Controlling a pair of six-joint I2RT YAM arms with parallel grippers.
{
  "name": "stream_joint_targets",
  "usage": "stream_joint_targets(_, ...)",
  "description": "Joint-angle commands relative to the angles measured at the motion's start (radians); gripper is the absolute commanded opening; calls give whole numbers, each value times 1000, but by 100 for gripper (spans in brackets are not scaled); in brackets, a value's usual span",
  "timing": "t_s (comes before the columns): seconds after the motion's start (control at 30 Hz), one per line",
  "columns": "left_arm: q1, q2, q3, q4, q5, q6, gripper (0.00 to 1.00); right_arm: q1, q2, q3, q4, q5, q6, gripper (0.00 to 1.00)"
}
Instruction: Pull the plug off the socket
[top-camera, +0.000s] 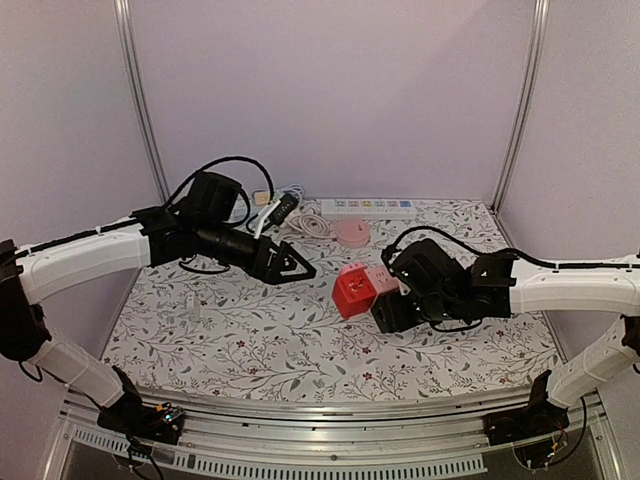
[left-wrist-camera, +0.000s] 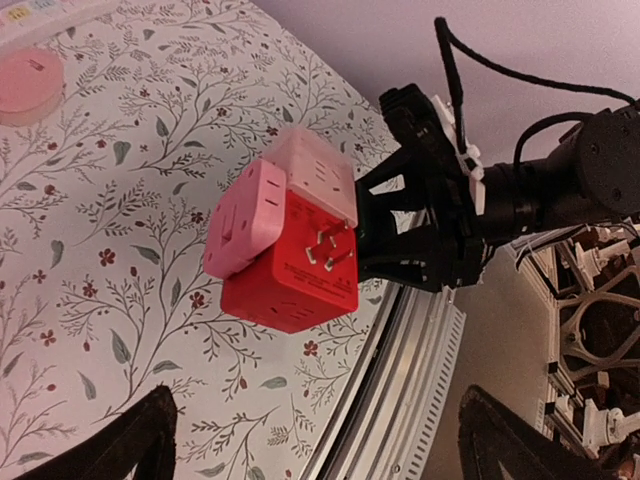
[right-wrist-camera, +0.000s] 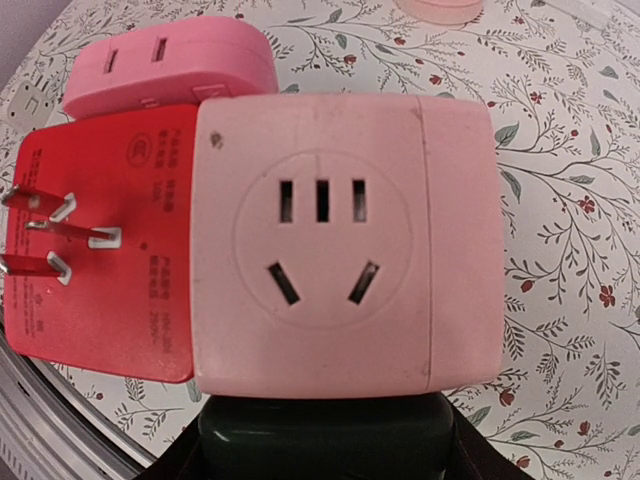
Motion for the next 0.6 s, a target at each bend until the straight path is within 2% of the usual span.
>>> stream_joint_targets(0.0, -13, 77, 27, -21, 151, 43, 96, 29, -36, 63, 116, 76, -19, 43)
stream_joint_targets(0.23, -19, 168, 41, 10, 199, 46, 96, 49, -53, 80, 158, 88, -34, 44)
stream_joint_targets(0.57, -31, 195, -6, 98, 245, -15, 98, 75, -39, 88, 223, 77, -60, 44)
